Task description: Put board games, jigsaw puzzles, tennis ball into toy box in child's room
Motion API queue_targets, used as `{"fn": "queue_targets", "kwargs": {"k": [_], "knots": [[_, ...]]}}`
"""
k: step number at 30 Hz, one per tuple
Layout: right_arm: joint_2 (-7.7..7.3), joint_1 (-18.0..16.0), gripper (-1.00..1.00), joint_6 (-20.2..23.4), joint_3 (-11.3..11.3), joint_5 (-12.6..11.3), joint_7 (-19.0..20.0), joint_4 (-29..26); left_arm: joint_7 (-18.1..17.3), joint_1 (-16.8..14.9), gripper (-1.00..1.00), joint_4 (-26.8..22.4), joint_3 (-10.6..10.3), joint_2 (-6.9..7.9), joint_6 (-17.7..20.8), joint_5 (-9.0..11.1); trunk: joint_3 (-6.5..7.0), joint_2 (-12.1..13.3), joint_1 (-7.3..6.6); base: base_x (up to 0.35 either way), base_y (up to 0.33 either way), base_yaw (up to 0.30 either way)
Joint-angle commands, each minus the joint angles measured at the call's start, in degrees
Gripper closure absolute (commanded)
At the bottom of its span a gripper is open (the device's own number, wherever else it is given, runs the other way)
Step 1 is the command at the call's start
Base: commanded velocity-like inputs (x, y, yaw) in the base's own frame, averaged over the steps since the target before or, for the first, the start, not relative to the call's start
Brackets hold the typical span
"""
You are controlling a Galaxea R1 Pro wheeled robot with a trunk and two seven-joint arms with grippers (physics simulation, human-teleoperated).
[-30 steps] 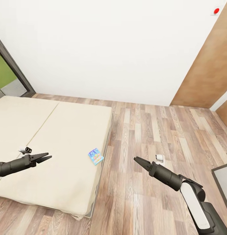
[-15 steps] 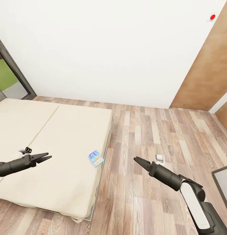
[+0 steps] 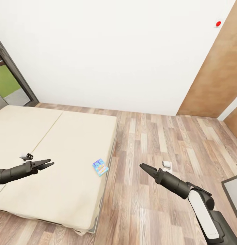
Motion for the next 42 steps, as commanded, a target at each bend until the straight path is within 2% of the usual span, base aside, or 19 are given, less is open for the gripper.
{"fn": "queue_targets", "kwargs": {"k": [1, 42], "knots": [[0.00, 0.0, -1.00, 0.4, 0.0, -0.3, 0.0, 0.0, -0.2, 0.0, -1.00, 0.0, 0.0, 0.02, 0.6, 0.0, 0.01, -0.1, 0.03, 0.000, 0.000, 0.000], [-0.08, 0.0, -1.00, 0.3, -0.1, -0.2, -0.1, 0.2, -0.2, 0.0, -1.00, 0.0, -0.1, -0.16, 0.5, 0.0, 3.88, -0.1, 0.03, 0.000, 0.000, 0.000]]}}
